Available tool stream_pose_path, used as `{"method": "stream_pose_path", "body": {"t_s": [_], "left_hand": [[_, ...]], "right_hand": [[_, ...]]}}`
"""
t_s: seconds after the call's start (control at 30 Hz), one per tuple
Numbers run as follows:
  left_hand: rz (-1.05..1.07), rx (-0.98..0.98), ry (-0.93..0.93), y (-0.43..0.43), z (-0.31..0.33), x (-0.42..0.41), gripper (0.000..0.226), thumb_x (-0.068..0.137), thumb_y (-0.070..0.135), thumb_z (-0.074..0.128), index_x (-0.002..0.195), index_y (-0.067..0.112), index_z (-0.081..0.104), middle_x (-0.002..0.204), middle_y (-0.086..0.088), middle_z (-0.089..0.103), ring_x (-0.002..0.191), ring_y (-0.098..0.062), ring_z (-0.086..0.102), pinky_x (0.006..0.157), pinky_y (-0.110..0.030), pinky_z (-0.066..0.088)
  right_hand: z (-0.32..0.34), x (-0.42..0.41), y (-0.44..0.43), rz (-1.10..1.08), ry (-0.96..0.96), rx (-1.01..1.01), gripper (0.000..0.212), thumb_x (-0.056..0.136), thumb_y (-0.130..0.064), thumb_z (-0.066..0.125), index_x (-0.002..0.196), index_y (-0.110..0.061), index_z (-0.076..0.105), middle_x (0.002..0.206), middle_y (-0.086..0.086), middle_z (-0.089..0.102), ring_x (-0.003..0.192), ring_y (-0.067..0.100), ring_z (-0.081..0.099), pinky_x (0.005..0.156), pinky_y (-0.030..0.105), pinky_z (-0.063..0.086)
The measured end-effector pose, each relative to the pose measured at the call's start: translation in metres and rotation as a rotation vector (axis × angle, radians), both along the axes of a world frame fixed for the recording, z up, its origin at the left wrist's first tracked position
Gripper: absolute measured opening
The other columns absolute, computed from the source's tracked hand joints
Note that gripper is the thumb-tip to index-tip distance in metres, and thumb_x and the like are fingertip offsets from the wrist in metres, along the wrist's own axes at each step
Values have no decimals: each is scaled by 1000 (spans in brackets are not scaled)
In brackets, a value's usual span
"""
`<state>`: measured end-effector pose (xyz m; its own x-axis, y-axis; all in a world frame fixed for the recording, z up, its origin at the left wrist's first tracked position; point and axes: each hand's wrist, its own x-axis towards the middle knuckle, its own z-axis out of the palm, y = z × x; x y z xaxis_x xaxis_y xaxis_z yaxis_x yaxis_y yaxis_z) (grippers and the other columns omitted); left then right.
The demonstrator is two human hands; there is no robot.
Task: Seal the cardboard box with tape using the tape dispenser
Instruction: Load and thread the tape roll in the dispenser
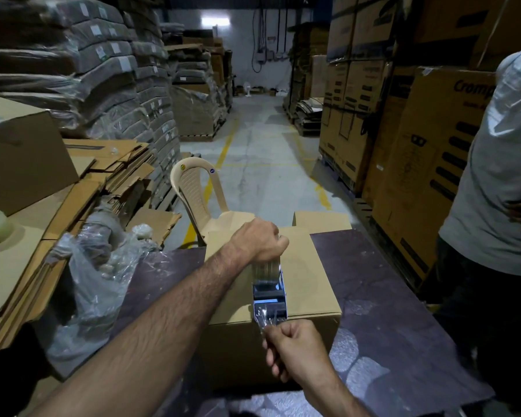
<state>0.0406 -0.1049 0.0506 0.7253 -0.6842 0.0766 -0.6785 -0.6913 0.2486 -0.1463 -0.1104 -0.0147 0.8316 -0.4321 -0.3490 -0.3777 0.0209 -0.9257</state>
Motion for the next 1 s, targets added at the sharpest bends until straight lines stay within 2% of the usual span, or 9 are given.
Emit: {"method": "stream_pose_path", "body": {"t_s": [0.07, 0.13, 0.23, 0.3, 0.43, 0.73, 0.8, 0.9, 1.0], "left_hand": [[71, -114, -15, 8, -6, -7, 61, 84, 64, 45, 91, 7, 64, 96, -11, 65, 85, -27, 59, 71, -33, 49], [145, -267, -53, 19, -21, -25, 76, 74, 76, 52, 109, 9, 57, 103, -5, 59, 93, -23, 57, 78, -34, 48], [159, -405, -68, 25, -44, -50, 88, 69, 77, 56, 132, 18, 39, 124, 0, 46, 107, -18, 49, 90, -31, 44], [180, -450, -107, 23, -51, -52, 74, 79, 63, 58, 135, 21, 37, 129, -4, 42, 106, -21, 53, 88, -32, 47], [155, -376, -155, 14, -41, -50, 52, 88, 32, 52, 136, 14, 42, 128, -15, 44, 100, -32, 58, 84, -34, 47], [71, -219, -98, 20, -24, -23, 42, 89, 35, 48, 128, 19, 55, 104, -18, 56, 93, -38, 59, 81, -40, 49], [36, -203, -81, 22, -20, -14, 43, 88, 32, 49, 128, 19, 57, 105, -20, 61, 97, -37, 60, 83, -39, 49], [-48, -190, -56, 25, -14, -8, 46, 86, 26, 50, 130, 18, 59, 118, -15, 66, 107, -31, 60, 90, -37, 49], [-82, -142, -3, 23, -8, -5, 45, 86, 27, 48, 128, 19, 61, 122, -10, 66, 106, -27, 61, 91, -34, 50]], "right_hand": [[3, -1, -5, 7, -1, 2, 34, 95, -20, 54, 64, -11, 63, 53, 6, 62, 39, 13, 50, 36, 19, 35], [3, -2, -7, 19, 15, -7, 34, 95, -17, 52, 63, -12, 60, 53, 7, 63, 39, 15, 50, 36, 19, 34], [0, -1, -6, 20, 30, -13, 33, 94, -12, 49, 63, -12, 60, 53, 8, 63, 40, 16, 50, 36, 19, 35], [-1, 1, -6, 32, 29, -26, 32, 93, -10, 48, 64, -10, 61, 52, 7, 62, 40, 15, 49, 36, 19, 35], [4, 3, -2, 83, 14, -61, 31, 94, -11, 47, 66, -11, 60, 52, 4, 60, 41, 14, 50, 37, 19, 35], [2, 6, 10, 116, -82, -106, 32, 96, -18, 50, 66, -15, 60, 52, 4, 61, 43, 14, 50, 40, 21, 38], [0, 2, 11, 115, -93, -134, 32, 95, -20, 51, 65, -15, 61, 52, 4, 62, 43, 14, 51, 41, 21, 38], [-11, -9, 13, 111, -50, -172, 31, 95, -22, 53, 67, -12, 63, 53, 4, 63, 44, 12, 54, 44, 21, 42], [-20, -21, 15, 129, -18, -196, 30, 95, -24, 54, 70, -10, 65, 53, 5, 62, 46, 10, 57, 51, 18, 43]]}}
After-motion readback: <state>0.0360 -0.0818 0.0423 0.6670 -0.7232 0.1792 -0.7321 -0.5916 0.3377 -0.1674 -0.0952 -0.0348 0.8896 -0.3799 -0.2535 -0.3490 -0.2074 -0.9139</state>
